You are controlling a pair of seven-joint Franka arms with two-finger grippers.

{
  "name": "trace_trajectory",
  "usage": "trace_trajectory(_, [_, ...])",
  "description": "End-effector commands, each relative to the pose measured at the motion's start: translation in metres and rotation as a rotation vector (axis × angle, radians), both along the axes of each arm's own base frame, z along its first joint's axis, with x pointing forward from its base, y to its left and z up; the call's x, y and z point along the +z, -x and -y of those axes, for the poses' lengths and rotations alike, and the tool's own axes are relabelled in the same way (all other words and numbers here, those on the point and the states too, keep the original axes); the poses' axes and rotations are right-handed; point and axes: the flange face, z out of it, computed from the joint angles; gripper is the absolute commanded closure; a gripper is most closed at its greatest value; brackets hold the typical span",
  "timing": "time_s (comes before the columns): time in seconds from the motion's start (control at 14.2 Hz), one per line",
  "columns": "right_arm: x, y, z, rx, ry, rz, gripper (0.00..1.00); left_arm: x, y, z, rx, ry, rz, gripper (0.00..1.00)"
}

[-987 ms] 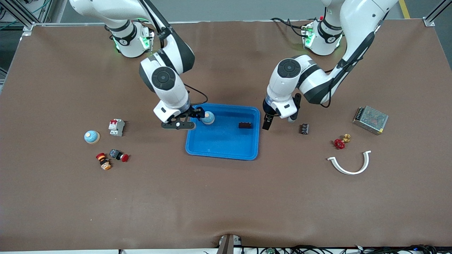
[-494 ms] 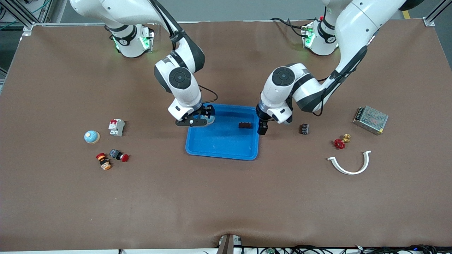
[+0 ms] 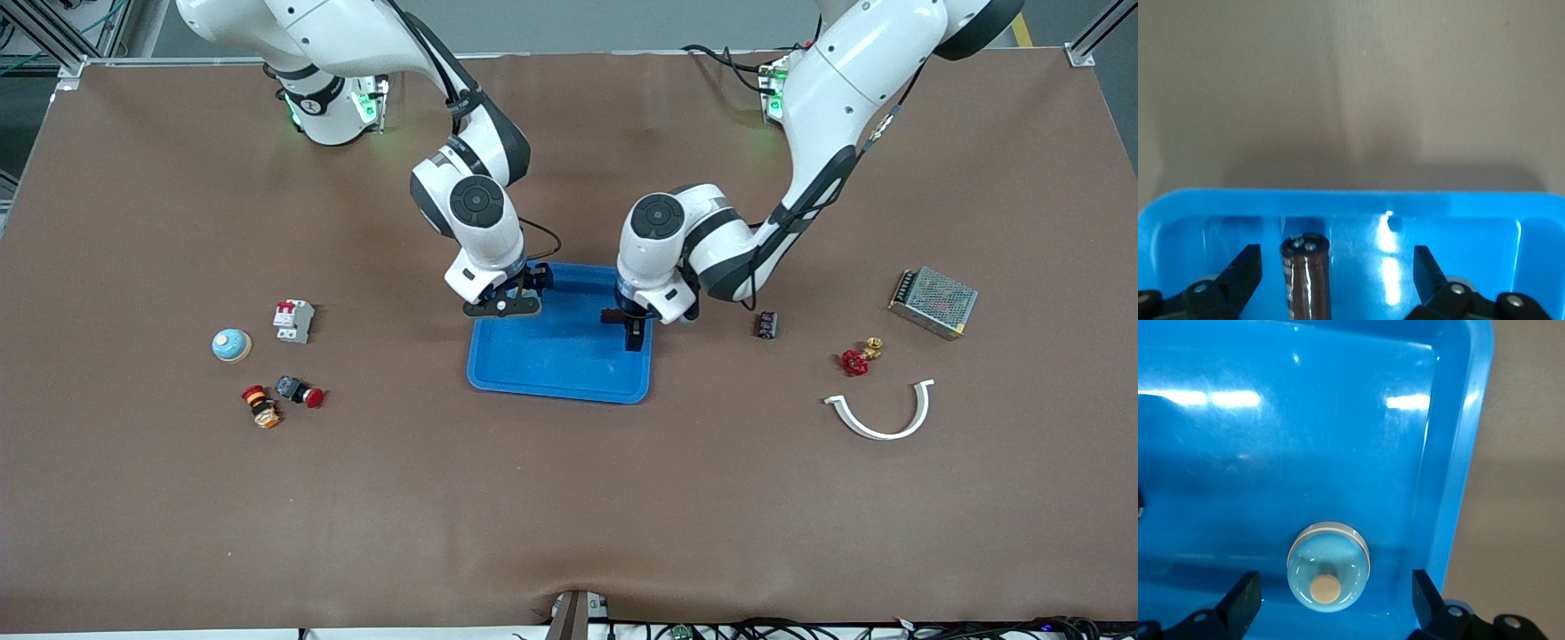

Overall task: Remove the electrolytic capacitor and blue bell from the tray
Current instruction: 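Grasp the second bell with the right gripper while the left grasps the capacitor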

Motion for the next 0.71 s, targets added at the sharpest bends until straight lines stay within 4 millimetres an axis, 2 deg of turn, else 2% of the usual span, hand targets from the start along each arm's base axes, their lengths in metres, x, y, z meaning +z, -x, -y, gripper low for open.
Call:
trace_trajectory(0.0, [-0.007, 0.001, -0.004, -0.015, -0.006, -0.003, 0.00, 0.003, -0.006, 0.003, 0.019, 0.006, 0.018, 0.00])
trace_trajectory(0.28, [-0.025, 0.003, -0.006, -0.006, -0.003, 0.002, 0.00, -0.001, -0.011, 0.008, 0.019, 0.017, 0.019, 0.00])
trace_trajectory(0.63, [-0.035, 0.006, -0.009, 0.000, -0.007, 0.006, 0.00, 0.000, -0.011, 0.016, 0.018, 0.024, 0.020, 0.00])
